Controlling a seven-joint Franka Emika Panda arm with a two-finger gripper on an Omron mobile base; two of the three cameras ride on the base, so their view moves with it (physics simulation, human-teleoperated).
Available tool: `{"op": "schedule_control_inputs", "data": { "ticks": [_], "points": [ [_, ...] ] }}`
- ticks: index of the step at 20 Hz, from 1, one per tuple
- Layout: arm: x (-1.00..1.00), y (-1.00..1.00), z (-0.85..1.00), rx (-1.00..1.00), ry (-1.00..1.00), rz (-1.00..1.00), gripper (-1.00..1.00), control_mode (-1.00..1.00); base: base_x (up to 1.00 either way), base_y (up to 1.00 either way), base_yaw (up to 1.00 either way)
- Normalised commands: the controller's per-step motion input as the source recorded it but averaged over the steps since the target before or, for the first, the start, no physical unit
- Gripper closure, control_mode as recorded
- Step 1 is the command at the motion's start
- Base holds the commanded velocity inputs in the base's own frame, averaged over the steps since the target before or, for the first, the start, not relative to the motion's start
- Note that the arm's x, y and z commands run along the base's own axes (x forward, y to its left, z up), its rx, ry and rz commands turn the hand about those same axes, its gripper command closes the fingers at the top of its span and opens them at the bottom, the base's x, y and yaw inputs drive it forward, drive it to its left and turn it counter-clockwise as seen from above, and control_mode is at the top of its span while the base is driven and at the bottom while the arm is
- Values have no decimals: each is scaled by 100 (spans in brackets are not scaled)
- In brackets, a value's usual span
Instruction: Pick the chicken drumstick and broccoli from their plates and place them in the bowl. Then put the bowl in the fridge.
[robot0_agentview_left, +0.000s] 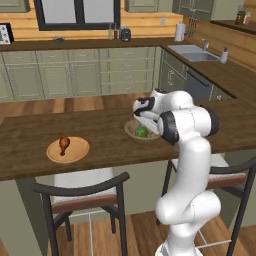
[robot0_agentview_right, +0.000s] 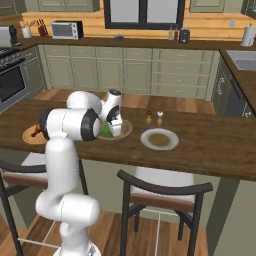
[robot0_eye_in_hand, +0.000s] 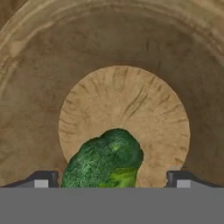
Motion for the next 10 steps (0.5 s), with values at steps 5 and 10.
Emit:
{"op": "schedule_control_inputs", "data": {
  "ticks": [5, 10],
  "points": [
    [-70, 16, 80, -1, -9, 1, -100, -100, 0, 0, 0],
    [-83, 79, 42, -7, -9, 2, -100, -100, 0, 0, 0]
  ]
}}
